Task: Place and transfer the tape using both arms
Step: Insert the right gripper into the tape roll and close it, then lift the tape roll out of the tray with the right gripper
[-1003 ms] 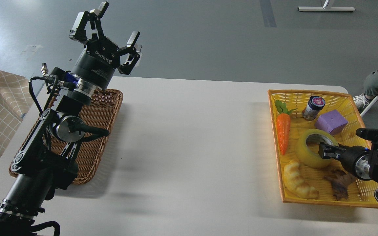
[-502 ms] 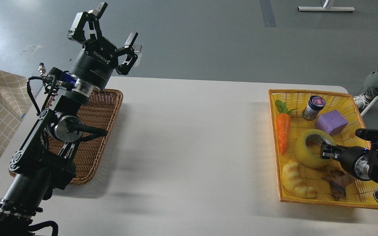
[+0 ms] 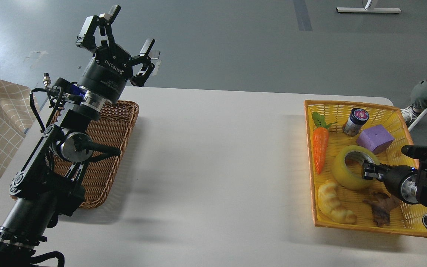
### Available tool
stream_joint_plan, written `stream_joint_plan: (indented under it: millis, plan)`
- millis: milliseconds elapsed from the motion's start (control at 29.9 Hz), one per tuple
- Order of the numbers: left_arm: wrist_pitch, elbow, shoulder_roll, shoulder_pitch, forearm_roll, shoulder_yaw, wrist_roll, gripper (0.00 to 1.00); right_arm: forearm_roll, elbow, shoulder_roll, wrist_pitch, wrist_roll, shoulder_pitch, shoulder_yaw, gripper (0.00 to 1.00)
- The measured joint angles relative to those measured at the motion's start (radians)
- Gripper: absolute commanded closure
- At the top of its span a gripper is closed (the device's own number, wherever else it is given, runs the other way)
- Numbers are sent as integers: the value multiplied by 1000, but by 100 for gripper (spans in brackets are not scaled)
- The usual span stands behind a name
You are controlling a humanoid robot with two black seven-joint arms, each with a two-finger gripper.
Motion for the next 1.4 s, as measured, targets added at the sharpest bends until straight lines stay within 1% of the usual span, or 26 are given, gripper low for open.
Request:
stream_joint_plan:
  millis: [134,234,435,636,836,1037,1271,1405]
  plan:
    - [0,0,0,3,0,1,0,2,34,24,-2,0,22,10,7,93]
    - [0,0,0,5,0,1,0,2,50,53,-14,0,29,15,13,93]
    - [0,0,0,6,0,2,0,2,94,127,-37,0,47,46,85,93]
    - [0,2,0,6,1,2,0,2,175,159,-60,0,48,158,111,93]
    - [0,2,0,7,1,3,0,2,197,157,-54,0,48,291,76,93]
    - [0,2,1,19,1,2,0,2,189,123,20,0,45,445,-109,93]
    - [0,0,3,22,0,0,0,2,185,47,154,0,39,537,-205,93]
    - [0,0,3,25,0,0,0,2,172,14,249,0,39,549,-224,93]
